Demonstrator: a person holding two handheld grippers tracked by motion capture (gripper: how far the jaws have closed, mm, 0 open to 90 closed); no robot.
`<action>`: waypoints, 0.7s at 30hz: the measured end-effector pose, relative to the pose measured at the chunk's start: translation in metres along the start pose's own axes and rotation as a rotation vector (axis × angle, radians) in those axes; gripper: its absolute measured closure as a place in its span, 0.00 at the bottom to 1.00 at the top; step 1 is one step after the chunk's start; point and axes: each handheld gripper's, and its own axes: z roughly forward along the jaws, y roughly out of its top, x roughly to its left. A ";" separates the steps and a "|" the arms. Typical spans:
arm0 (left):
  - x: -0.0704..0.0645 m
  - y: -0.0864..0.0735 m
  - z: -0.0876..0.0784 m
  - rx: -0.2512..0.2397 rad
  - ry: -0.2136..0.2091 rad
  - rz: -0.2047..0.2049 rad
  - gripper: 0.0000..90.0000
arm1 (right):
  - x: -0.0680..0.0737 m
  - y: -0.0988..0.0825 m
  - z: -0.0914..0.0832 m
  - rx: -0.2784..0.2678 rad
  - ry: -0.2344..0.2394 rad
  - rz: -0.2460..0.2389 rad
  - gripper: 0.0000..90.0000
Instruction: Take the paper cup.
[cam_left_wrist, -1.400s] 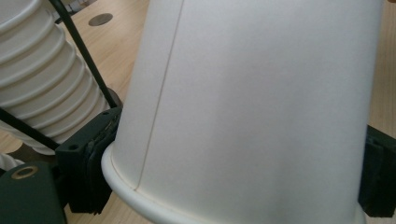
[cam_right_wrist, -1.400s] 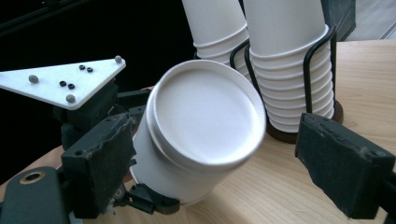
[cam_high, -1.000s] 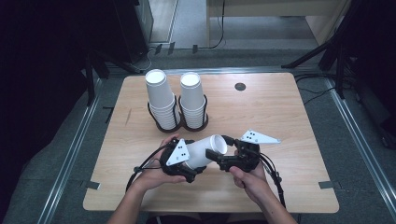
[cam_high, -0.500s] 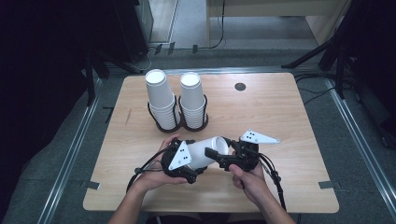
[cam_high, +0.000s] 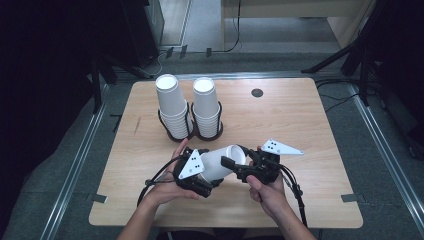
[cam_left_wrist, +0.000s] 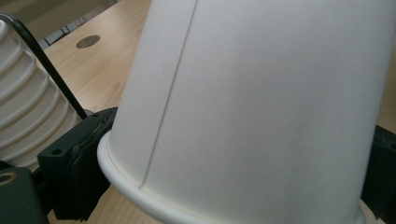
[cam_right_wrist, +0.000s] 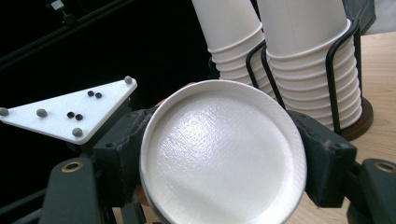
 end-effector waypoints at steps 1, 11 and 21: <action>0.001 0.000 -0.001 -0.003 0.001 -0.006 0.02 | 0.000 0.000 -0.001 -0.007 -0.003 -0.001 0.29; 0.008 -0.002 -0.007 -0.030 0.015 -0.035 0.01 | -0.006 0.008 -0.011 -0.061 -0.022 0.010 0.29; 0.013 -0.008 -0.007 -0.036 0.020 -0.075 0.01 | -0.011 0.015 -0.023 -0.115 -0.054 0.025 0.30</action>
